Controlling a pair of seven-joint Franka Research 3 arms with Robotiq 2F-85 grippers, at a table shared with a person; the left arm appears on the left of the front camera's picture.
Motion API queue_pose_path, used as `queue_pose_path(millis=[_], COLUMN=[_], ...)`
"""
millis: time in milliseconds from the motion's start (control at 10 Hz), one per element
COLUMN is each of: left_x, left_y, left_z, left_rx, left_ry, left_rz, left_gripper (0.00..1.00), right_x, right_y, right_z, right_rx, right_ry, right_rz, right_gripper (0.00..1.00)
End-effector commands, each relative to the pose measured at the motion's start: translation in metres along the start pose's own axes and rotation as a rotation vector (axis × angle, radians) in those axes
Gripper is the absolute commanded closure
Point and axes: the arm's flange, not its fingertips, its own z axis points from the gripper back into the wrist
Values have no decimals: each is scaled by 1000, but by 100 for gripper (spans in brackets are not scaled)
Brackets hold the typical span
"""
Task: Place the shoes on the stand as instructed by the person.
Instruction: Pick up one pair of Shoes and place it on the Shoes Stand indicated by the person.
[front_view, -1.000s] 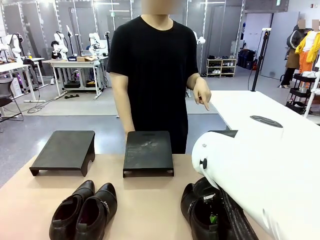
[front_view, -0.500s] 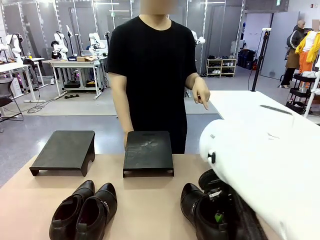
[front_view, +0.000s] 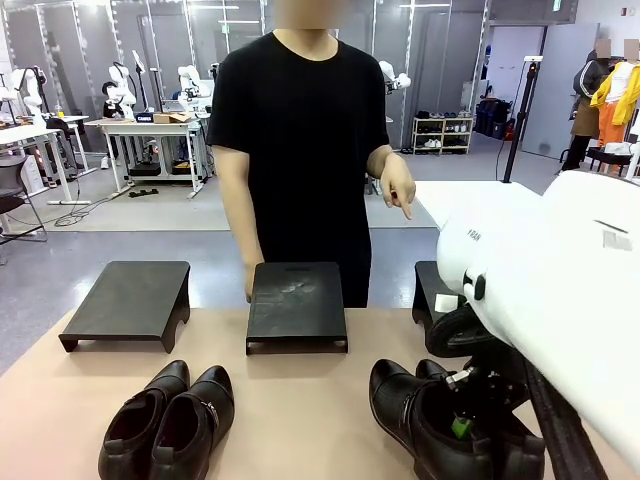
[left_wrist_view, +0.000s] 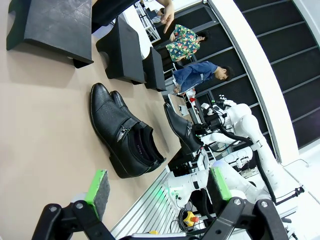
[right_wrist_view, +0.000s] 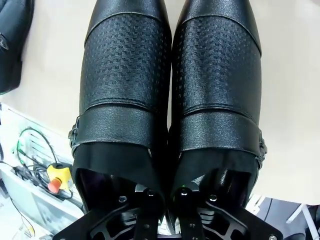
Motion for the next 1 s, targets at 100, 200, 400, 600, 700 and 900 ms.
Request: queue_pose_path(millis=[100,200,400,600,700,900], left_x=[0,0,0,0,0,0], left_y=[-1,-1,-1,-1,-1,-1], left_z=[2,2,2,2,2,2], left_rx=[-2,-2,-2,-2,-2,-2], left_ry=[-2,-2,-2,-2,-2,-2], left_rz=[-4,-4,-4,-4,-4,-4], left_gripper=[0,0,0,0,0,0], right_x=[5,5,-1,11,15,26], right_y=[2,2,1,-7,-11,-16], right_z=[-3,-3,-9,38,56,92], right_rx=[-8,-8,-16,14,2,1], right_ry=[-13,-13,16,-106,-146,-175], right_rz=[-6,-6,4,9,17,28], right_gripper=[100,100,92,92,92,92])
